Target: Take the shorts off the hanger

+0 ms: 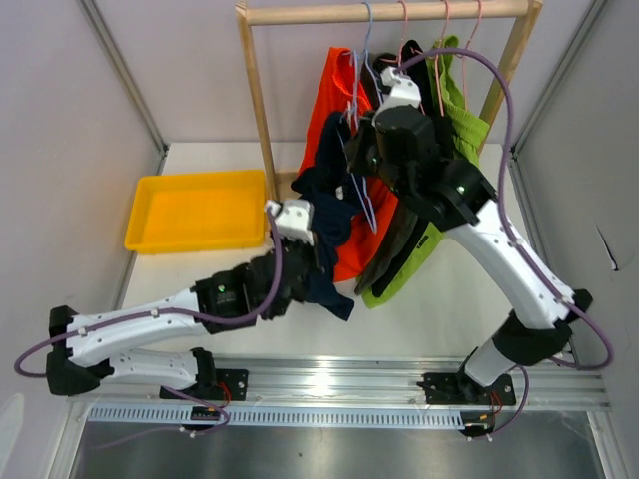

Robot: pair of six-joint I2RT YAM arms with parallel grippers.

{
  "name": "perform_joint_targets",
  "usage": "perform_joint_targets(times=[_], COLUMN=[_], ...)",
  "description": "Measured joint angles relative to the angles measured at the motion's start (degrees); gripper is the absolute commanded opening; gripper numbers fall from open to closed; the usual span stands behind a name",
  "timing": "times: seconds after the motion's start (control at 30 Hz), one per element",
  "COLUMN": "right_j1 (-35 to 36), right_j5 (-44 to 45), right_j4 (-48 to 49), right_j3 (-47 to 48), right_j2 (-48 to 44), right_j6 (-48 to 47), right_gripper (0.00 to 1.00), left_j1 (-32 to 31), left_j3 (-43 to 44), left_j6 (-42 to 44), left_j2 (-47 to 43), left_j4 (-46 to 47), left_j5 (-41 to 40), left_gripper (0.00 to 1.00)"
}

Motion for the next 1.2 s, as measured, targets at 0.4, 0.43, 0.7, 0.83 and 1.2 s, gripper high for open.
perform_joint_targets(times=[0.4, 0.43, 0.7, 0.83, 1.2], right_j1=[2.01, 1.99, -4.15, -7.04, -7.48], right_j5=[-7.48, -7.67, -12.5, -14.95, -20.06], right_j4=[-10.19, -10.78, -11.06, -9.68, -7.45], right_j3=[-1.53, 1.4, 21.03, 19.52, 13.49], right_j2=[-9.03, -7.74, 3.23, 5.27, 6.03], right_j6=[8.68, 8.46, 5.81, 5.7, 4.37], right_gripper=[0.0, 0.0, 0.0, 0.0, 0.0], left_j1=[16.35, 16.48, 20.2, 25.33, 56.63], left_j3=[20.41, 22.03, 35.19, 45.16, 65.33], left_j6=[10.93, 11.69, 23.19, 28.94, 27.45], left_j2=[-0.92, -1.11, -3.89, -0.98, 16.41], left_j4=[-9.31, -10.78, -14.93, -13.9, -18.93], left_j5=[2.25, 1.66, -3.72, -3.32, 12.41], left_gripper=[0.0, 0.0, 0.0, 0.0, 0.0])
